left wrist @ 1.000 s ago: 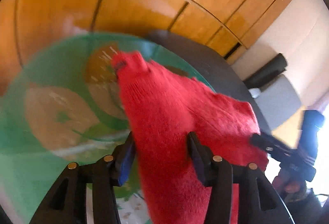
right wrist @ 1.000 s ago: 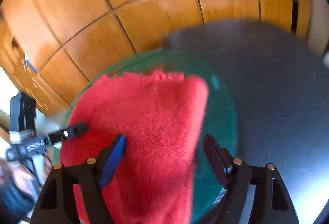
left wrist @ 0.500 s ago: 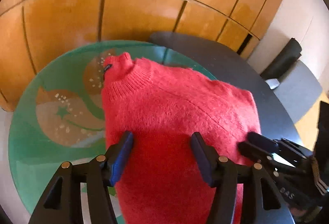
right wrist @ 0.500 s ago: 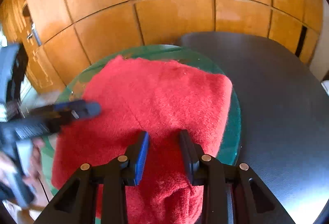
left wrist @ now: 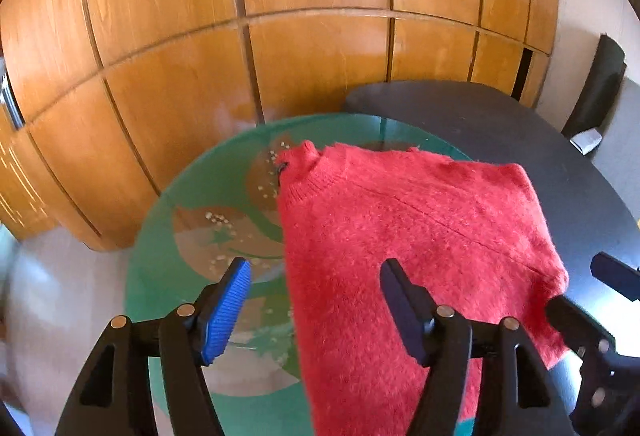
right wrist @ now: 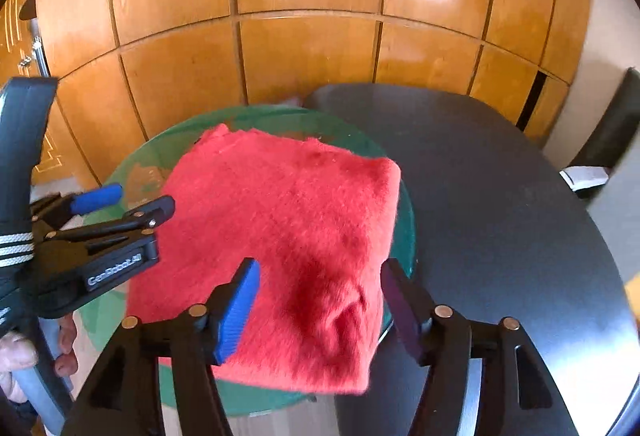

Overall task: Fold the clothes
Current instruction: 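Release the sweater on the glass table and open both grippers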

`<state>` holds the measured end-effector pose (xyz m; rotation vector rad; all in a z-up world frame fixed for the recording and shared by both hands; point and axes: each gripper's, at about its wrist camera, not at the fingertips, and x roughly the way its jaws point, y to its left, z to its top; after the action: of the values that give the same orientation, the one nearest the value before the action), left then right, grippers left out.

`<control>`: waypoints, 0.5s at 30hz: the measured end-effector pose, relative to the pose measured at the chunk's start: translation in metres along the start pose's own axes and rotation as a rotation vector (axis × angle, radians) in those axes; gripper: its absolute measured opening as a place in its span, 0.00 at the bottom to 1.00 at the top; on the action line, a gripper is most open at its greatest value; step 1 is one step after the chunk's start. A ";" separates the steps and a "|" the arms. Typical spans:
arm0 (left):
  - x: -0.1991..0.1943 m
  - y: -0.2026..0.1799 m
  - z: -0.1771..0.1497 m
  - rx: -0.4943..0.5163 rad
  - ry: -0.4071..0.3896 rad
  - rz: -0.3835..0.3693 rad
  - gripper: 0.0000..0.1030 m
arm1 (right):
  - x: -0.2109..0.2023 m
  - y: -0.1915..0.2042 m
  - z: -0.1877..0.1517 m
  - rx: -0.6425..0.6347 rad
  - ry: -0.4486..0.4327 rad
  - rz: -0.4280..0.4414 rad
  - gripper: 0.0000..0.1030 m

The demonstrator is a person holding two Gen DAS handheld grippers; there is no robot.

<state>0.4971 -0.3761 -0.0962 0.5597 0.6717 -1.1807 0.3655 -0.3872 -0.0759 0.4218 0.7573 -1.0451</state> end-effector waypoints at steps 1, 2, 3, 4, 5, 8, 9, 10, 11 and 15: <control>-0.005 -0.001 0.001 0.003 -0.007 0.005 0.69 | -0.004 0.002 -0.001 -0.001 -0.003 -0.002 0.63; -0.011 -0.002 0.003 0.005 -0.013 0.010 0.72 | -0.008 0.004 -0.004 -0.005 -0.006 -0.005 0.63; -0.016 -0.002 0.003 0.007 -0.016 0.016 0.73 | -0.012 0.006 -0.007 -0.009 -0.009 -0.008 0.64; -0.017 -0.004 0.005 0.008 -0.016 0.023 0.73 | -0.016 0.007 -0.009 -0.012 -0.012 -0.012 0.65; -0.023 -0.003 0.004 0.007 -0.024 0.007 0.73 | -0.019 0.008 -0.011 -0.014 -0.014 -0.016 0.66; -0.038 0.002 0.001 -0.017 -0.056 -0.051 0.70 | -0.031 0.008 -0.019 -0.013 -0.021 -0.026 0.67; -0.043 0.003 0.000 -0.029 -0.068 -0.071 0.68 | -0.033 0.008 -0.020 -0.014 -0.024 -0.029 0.67; -0.045 0.003 0.000 -0.031 -0.067 -0.080 0.66 | -0.036 0.009 -0.022 -0.013 -0.027 -0.032 0.67; -0.048 0.001 -0.001 -0.024 -0.067 -0.083 0.66 | -0.039 0.008 -0.024 -0.011 -0.027 -0.035 0.67; -0.058 -0.007 -0.006 0.014 -0.084 -0.047 0.66 | -0.048 0.008 -0.031 0.017 -0.024 -0.056 0.68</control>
<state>0.4761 -0.3363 -0.0583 0.5058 0.6083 -1.2467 0.3476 -0.3343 -0.0621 0.4041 0.7425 -1.1083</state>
